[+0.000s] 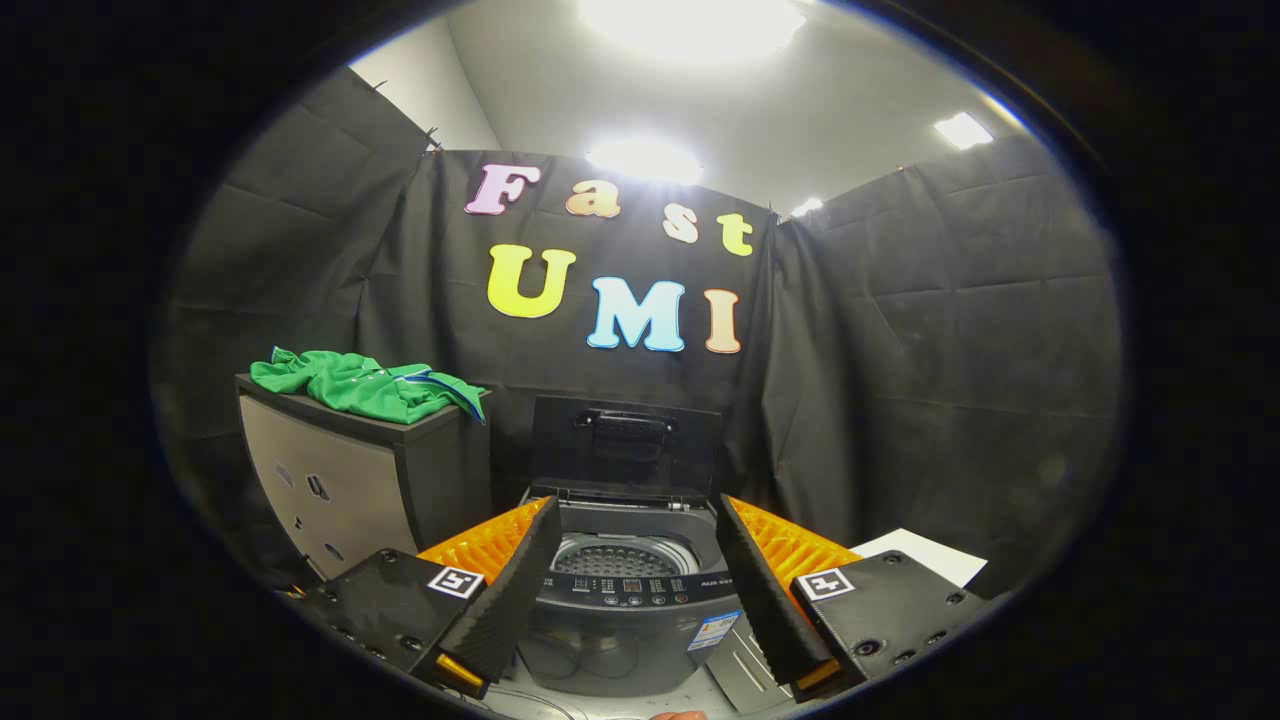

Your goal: Put the clothes into the washing machine and then close the washing machine lid.

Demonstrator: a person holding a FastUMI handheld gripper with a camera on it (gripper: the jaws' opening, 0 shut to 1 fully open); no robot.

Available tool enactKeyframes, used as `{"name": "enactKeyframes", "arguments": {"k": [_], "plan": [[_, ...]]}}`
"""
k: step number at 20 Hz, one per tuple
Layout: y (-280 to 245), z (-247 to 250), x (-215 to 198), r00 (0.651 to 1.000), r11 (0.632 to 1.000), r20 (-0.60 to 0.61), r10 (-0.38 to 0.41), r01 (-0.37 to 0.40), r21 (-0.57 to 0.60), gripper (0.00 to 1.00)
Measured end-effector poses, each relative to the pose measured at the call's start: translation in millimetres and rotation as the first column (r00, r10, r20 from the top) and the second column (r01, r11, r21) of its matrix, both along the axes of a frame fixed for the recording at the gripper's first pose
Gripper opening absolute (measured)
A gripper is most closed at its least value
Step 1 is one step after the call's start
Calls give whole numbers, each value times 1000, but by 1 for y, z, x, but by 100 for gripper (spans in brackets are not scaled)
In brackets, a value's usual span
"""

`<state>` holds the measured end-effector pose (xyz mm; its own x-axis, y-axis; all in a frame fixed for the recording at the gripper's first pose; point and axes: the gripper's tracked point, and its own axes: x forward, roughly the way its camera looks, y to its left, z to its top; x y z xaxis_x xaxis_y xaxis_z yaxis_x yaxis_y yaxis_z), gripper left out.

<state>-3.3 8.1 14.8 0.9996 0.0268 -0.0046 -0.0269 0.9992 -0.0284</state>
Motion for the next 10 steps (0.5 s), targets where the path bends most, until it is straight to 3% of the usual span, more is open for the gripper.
{"name": "enactKeyframes", "arguments": {"k": [7,10], "plan": [[11,38,10,999,999,41,33,-33,-4,98],[29,62,21,994,996,60,90,-89,-14,98]]}}
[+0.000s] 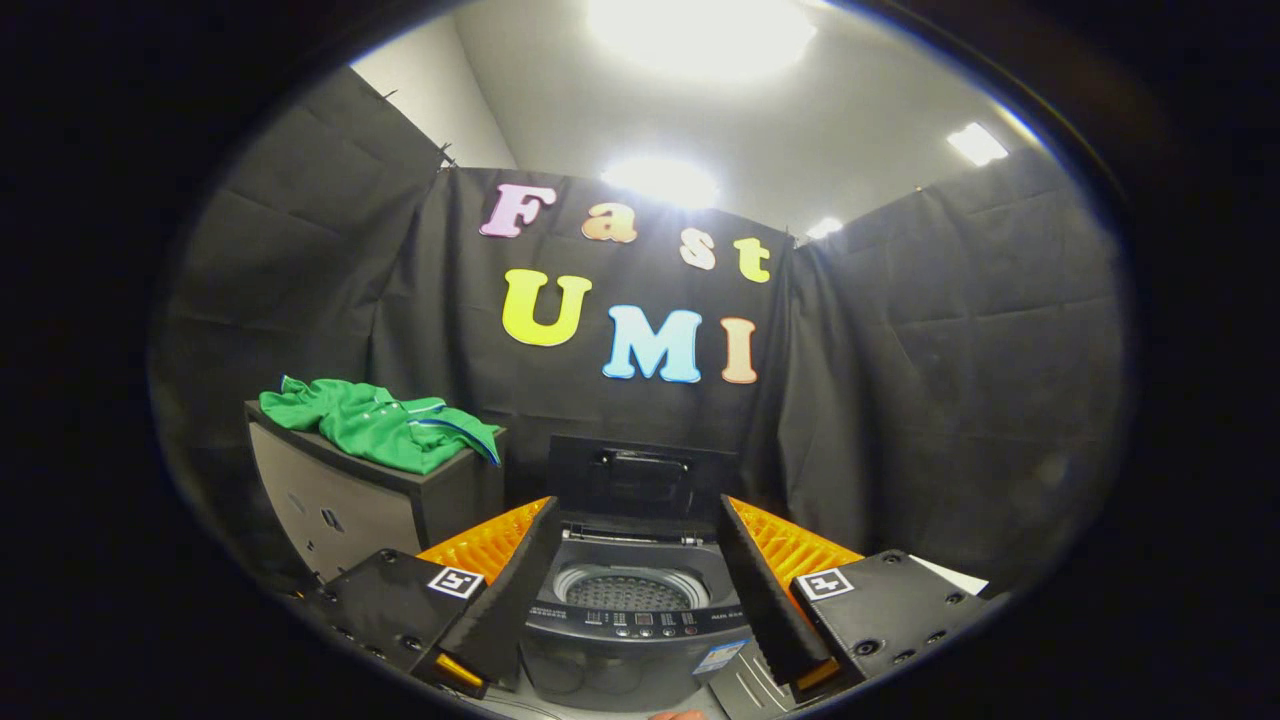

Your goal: Put the clothes into the washing machine and then close the washing machine lid.

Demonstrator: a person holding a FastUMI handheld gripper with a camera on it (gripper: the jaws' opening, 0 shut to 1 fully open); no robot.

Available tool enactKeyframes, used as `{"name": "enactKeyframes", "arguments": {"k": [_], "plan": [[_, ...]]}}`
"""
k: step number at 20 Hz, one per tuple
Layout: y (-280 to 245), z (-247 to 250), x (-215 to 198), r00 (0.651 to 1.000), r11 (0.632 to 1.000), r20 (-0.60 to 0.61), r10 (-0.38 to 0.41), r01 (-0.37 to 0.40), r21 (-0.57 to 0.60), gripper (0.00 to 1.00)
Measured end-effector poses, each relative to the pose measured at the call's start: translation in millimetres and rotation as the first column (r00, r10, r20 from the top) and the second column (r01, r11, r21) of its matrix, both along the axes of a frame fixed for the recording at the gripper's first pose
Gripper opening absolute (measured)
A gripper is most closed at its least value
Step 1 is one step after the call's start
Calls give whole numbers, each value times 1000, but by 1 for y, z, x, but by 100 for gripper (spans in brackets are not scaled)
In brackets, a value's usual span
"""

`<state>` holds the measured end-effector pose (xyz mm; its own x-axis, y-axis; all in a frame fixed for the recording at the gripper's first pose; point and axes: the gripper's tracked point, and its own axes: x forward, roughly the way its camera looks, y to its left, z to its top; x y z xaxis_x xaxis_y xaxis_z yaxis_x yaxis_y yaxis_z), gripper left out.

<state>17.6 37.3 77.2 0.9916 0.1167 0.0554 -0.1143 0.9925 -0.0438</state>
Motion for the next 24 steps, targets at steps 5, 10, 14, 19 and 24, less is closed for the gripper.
{"name": "enactKeyframes", "arguments": {"k": [5,10,14,19,24], "plan": [[37,52,20,993,990,1,114,-114,83,98],[81,101,57,982,967,-19,189,-182,180,97],[116,104,91,965,969,-176,192,-158,192,96],[177,105,119,918,960,-310,246,-187,208,96],[250,108,138,856,939,-399,330,-252,236,95]]}}
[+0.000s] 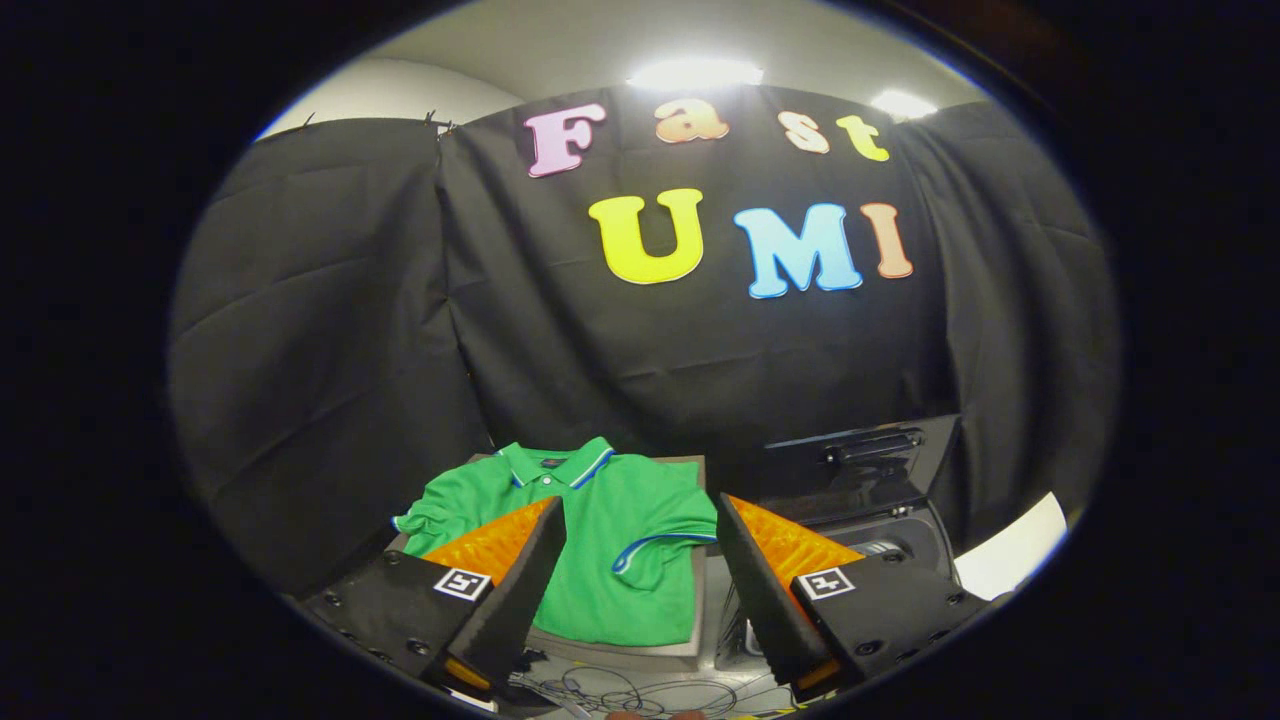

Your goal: Put the clothes into the washing machine and then close the washing machine lid.

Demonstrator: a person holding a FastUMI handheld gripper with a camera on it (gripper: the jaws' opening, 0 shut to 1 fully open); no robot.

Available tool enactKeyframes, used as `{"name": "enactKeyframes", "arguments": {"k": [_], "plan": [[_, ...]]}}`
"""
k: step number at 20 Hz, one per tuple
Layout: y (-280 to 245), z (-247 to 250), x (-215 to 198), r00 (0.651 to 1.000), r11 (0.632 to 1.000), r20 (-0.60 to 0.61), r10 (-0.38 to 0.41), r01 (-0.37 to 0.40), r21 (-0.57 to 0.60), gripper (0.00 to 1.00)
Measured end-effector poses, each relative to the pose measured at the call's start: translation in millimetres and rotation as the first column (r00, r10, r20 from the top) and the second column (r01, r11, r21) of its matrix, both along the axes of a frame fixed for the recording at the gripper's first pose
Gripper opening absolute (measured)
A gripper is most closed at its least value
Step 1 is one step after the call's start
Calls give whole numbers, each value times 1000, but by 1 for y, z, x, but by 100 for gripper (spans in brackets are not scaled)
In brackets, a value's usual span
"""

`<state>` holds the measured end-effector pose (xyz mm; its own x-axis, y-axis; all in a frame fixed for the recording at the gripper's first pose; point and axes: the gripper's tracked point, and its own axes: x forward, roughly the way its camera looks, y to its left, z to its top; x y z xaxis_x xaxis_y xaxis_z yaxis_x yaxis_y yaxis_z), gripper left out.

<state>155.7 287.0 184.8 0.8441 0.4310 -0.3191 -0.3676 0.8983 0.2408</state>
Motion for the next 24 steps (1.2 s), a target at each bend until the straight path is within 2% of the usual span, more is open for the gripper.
{"name": "enactKeyframes", "arguments": {"k": [5,10,17,20,24], "plan": [[67,-12,8,991,991,-82,105,-112,-77,95],[116,-37,14,976,979,-168,142,-164,-123,96],[159,-78,22,969,964,-225,106,-156,-217,96],[164,-97,28,969,946,-229,90,-155,-284,96],[165,-122,32,960,935,-268,75,-161,-317,98]]}}
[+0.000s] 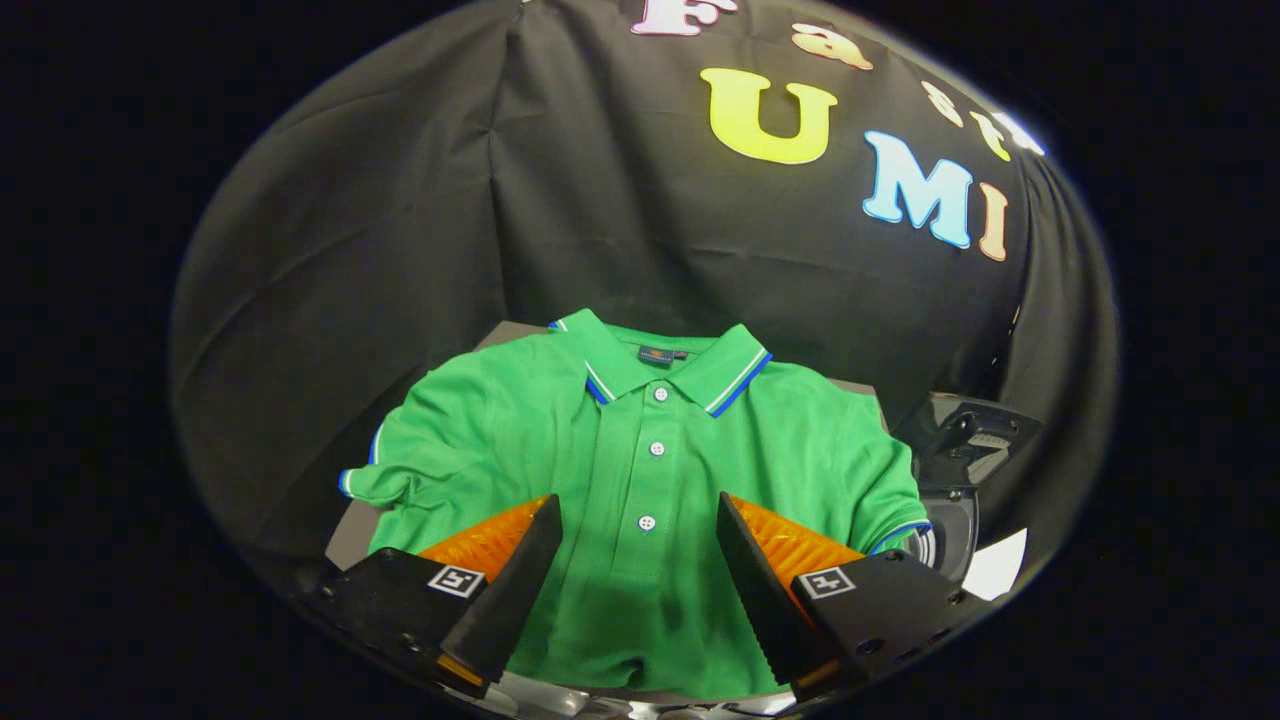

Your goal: Put the clothes into the washing machine and then close the washing machine lid.

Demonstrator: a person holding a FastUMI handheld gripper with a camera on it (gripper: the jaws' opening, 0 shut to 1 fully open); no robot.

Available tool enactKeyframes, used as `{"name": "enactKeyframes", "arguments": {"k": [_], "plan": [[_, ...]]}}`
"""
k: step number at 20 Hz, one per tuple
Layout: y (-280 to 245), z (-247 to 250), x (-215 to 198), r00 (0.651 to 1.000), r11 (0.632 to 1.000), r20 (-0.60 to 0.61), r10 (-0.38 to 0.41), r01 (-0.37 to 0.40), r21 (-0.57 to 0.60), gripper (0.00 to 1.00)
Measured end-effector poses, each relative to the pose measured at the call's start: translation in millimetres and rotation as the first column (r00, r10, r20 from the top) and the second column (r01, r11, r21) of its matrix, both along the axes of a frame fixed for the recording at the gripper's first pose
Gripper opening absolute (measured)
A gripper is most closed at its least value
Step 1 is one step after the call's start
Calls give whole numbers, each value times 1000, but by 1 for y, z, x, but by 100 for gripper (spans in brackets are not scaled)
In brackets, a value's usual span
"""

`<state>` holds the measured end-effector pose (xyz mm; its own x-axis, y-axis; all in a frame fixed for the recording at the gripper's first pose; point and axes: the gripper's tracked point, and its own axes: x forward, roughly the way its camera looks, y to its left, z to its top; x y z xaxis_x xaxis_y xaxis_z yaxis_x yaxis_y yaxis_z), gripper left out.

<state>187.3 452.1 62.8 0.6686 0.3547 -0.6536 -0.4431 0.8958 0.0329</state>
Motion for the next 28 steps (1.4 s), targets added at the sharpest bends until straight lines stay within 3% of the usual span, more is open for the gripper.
{"name": "enactKeyframes", "arguments": {"k": [8,12,14,15,17,19,28], "plan": [[-2,-13,4,998,999,-68,-9,12,44,98],[9,-14,-6,998,999,-57,29,-27,43,94],[7,-14,-11,997,998,-61,36,-33,49,49],[6,-13,-13,997,998,-67,50,-47,46,48],[9,-10,-14,993,994,-55,107,-105,35,29],[3,-10,-13,996,994,-60,59,-53,95,9],[6,-6,-15,997,993,-21,69,-67,95,9]]}}
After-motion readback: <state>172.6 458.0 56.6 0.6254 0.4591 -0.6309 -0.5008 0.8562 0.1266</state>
